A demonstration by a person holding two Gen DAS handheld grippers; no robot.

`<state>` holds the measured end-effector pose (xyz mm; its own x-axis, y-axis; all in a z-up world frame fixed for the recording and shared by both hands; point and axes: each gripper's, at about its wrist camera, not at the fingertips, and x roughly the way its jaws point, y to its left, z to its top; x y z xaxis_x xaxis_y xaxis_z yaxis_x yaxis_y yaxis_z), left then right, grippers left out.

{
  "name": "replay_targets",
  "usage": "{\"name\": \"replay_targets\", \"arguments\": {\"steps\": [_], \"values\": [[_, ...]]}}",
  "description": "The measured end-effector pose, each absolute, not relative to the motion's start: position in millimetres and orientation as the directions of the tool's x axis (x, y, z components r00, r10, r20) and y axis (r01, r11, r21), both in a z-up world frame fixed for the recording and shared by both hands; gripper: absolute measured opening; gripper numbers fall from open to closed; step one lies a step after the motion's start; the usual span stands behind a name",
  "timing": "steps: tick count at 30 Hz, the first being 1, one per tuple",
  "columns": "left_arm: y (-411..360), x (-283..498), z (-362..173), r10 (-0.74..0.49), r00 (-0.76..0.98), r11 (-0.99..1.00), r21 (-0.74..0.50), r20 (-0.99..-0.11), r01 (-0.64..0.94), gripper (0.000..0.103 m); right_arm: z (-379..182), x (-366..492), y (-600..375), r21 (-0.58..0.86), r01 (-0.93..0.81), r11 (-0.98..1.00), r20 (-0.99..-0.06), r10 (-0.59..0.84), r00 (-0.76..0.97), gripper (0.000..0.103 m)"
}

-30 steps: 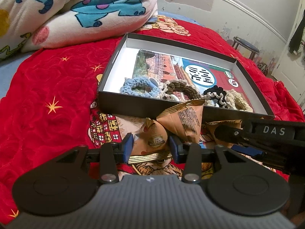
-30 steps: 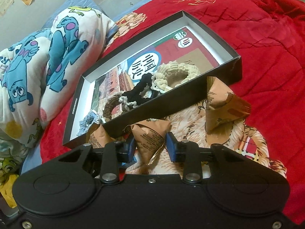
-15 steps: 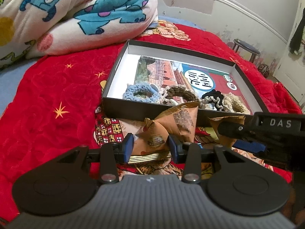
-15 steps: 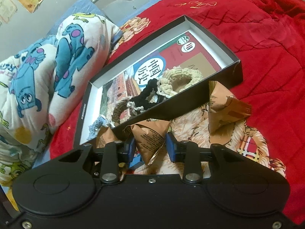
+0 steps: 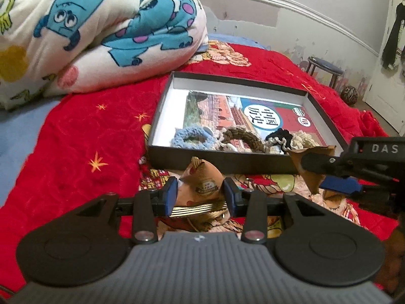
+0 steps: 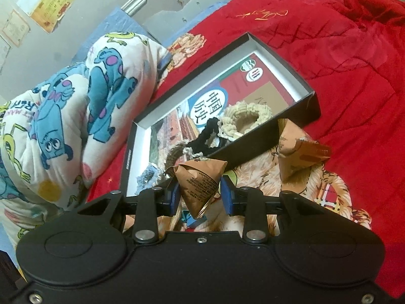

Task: Organize objects
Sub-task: 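Lift both held paper packets and carry them over the box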

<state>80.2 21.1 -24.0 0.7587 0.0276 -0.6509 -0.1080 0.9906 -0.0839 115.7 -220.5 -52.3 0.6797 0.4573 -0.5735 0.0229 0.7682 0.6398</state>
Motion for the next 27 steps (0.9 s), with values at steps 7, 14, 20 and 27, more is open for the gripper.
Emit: {"name": "replay_targets", "arguments": {"steps": [7,14,20,27], "values": [[26,78,-10,0.047,0.764,0.991,-0.068,-0.644,-0.118,0.043,-44,112,-227,0.681,0.004,0.732,-0.53,0.489,0.693,0.032],[20,83,-5,0.064,0.746,0.994,-0.024,-0.663,-0.107,0.043,-28,120,-223,0.707,-0.07,0.704,-0.465,0.537,0.703,0.032],[20,84,-5,0.058,0.744,0.995,-0.024,-0.666,-0.099,0.044,-21,127,-212,0.708,-0.13,0.694,-0.442,0.58,0.684,0.032],[24,81,-1,0.039,0.765,0.994,-0.054,-0.643,-0.096,0.044,-22,126,-202,0.688,-0.158,0.708,-0.446,0.584,0.678,0.032]]}}
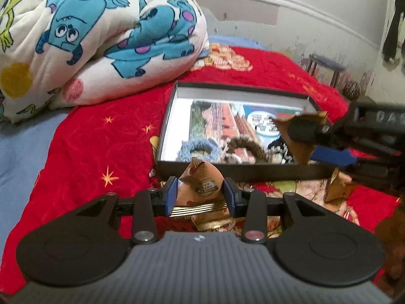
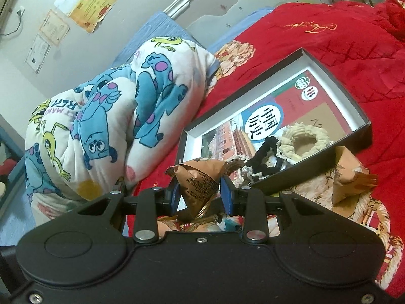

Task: Organize objects
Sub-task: 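Lift both held paper packets and carry them over the box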

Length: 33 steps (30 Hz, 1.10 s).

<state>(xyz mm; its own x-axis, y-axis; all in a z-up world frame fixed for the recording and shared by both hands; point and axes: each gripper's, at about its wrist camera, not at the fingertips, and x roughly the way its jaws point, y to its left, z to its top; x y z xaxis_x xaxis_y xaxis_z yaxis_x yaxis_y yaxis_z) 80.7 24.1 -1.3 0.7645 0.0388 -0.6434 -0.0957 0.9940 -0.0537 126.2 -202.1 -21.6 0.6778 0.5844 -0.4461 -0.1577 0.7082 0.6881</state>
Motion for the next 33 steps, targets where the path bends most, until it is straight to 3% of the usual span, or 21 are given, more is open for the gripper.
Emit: {"name": "replay_targets", "arguments": {"steps": [8,17,22,28,33], "values": [[28,78,8,-0.024,0.82,0.986,-0.147,-0.572,-0.074,0.044,-20,126,-193,0.672,-0.195,0.714,-0.428,0.59,0.685,0.032],[38,83,11,-0.007,0.846,0.977,-0.185,-0.532,-0.108,0.044,-20,139,-198,0.698,-0.207,0.686,-0.4,0.612,0.682,0.032],[40,93,16,0.018,0.862,0.98,-0.161,-0.506,-0.115,0.044,-17,145,-203,0.706,-0.209,0.677,-0.381,0.612,0.693,0.032],[40,95,29,0.029,0.909,0.985,-0.143,-0.416,-0.097,0.044,-14,151,-211,0.715,-0.201,0.67,-0.367,0.604,0.707,0.032],[37,101,33,0.01,0.913,0.992,-0.112,-0.409,-0.061,0.044,-9,154,-212,0.711,-0.211,0.671,-0.353,0.6,0.718,0.032]]}}
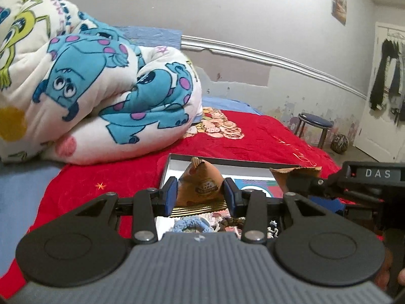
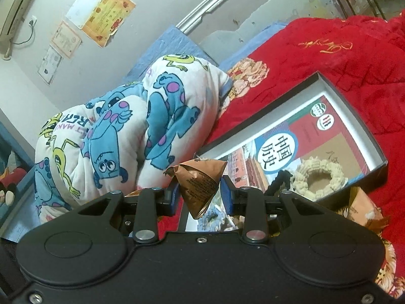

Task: Organize objects
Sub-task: 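Lift both held paper packets and carry them over the box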

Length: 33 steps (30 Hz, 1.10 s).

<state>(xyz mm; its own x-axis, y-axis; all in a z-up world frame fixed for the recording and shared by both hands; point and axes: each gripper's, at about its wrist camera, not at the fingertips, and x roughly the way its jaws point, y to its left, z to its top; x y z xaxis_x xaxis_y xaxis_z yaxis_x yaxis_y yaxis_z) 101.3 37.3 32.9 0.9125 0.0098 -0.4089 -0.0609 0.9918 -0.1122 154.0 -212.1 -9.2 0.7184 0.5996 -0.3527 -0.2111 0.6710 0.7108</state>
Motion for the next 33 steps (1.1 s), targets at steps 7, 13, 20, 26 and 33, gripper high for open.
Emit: {"name": "replay_targets", "arguments": {"steps": [7,13,20,26,33], "values": [[32,117,28,-0.008,0.91,0.997,-0.079,-0.414,-0.027,0.044,-10,162,-214,0.714,-0.213,0.667,-0.342,0.598,0.725,0.032],[30,131,21,-0.013,0.91,0.997,-0.069,-0.415,-0.017,0.044,-11,170,-214,0.716,-0.212,0.665,-0.336,0.594,0.731,0.032],[33,146,17,-0.007,0.909,0.998,-0.066,-0.417,-0.023,0.044,-14,183,-215,0.727,-0.207,0.655,-0.326,0.595,0.735,0.032],[31,161,19,-0.021,0.919,1.0,-0.027,-0.394,0.011,0.044,-16,190,-214,0.731,-0.206,0.651,-0.324,0.596,0.735,0.032],[37,177,23,-0.027,0.926,0.996,-0.091,-0.376,-0.008,0.044,-18,199,-211,0.72,-0.205,0.663,-0.331,0.588,0.738,0.032]]}}
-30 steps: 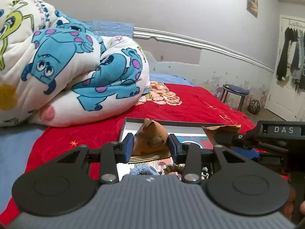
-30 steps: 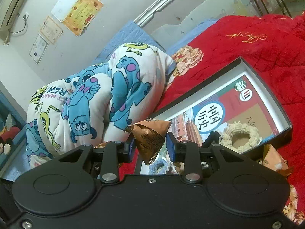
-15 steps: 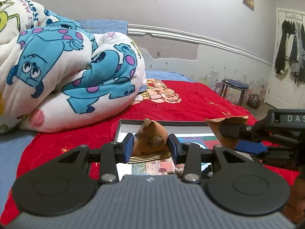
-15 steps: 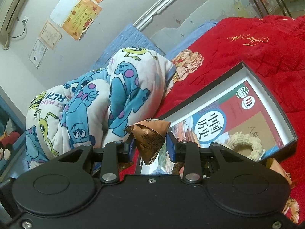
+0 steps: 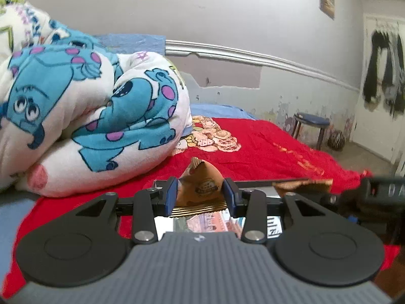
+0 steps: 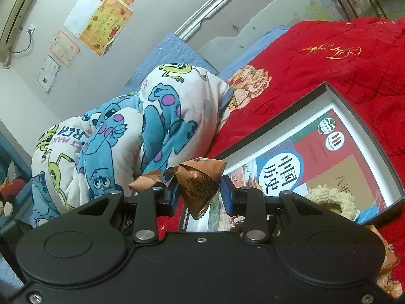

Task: Organize objects
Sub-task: 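Lift both held paper packets and carry them over the box, then lower both held paper packets into the box beside the hair ties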

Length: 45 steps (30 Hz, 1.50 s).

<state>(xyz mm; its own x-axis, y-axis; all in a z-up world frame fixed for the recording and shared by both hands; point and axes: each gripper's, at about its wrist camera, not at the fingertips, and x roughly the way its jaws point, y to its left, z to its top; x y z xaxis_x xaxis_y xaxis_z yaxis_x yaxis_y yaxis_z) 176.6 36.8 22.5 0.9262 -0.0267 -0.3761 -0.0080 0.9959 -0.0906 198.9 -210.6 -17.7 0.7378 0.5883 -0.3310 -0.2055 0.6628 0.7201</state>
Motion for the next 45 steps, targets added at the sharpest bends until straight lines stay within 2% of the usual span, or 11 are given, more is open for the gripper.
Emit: {"name": "replay_targets", "arguments": {"steps": [9,19,22,24,33,34,35,37,38,41,45], "values": [[51,177,12,-0.007,0.917,0.991,-0.127,-0.398,-0.048,0.044,-26,213,-213,0.734,-0.182,0.654,-0.302,0.554,0.775,0.032],[50,187,1,0.026,0.911,0.996,-0.065,-0.411,-0.057,0.045,-29,218,-208,0.698,-0.177,0.694,-0.313,0.517,0.797,0.032],[47,188,-4,0.011,0.904,0.996,-0.076,-0.428,-0.048,0.045,-31,217,-200,0.695,-0.186,0.695,-0.322,0.532,0.784,0.032],[46,189,-6,0.003,0.9,0.996,-0.08,-0.435,-0.042,0.039,-37,218,-196,0.711,-0.185,0.679,-0.328,0.552,0.767,0.032],[43,194,-14,-0.012,0.871,0.996,-0.084,-0.491,-0.033,0.038,-55,220,-191,0.753,-0.165,0.637,-0.343,0.594,0.727,0.032],[45,195,-15,-0.017,0.863,0.995,-0.094,-0.505,-0.036,0.04,-55,221,-190,0.749,-0.159,0.644,-0.352,0.589,0.728,0.032],[47,196,-17,-0.023,0.851,0.994,-0.102,-0.525,-0.037,0.046,-55,223,-189,0.742,-0.152,0.654,-0.364,0.582,0.727,0.032],[49,198,-20,-0.023,0.831,0.994,-0.104,-0.556,-0.042,0.047,-58,224,-188,0.734,-0.136,0.666,-0.384,0.572,0.725,0.032],[49,199,-22,-0.02,0.823,0.994,-0.101,-0.568,-0.046,0.053,-58,225,-187,0.728,-0.132,0.672,-0.392,0.567,0.724,0.032],[51,200,-24,-0.014,0.81,0.994,-0.099,-0.586,-0.054,0.054,-57,227,-180,0.695,-0.129,0.707,-0.422,0.547,0.723,0.033],[52,201,-26,0.016,0.783,0.994,-0.072,-0.622,-0.077,0.065,-58,227,-169,0.645,-0.109,0.756,-0.466,0.502,0.729,0.033]]}}
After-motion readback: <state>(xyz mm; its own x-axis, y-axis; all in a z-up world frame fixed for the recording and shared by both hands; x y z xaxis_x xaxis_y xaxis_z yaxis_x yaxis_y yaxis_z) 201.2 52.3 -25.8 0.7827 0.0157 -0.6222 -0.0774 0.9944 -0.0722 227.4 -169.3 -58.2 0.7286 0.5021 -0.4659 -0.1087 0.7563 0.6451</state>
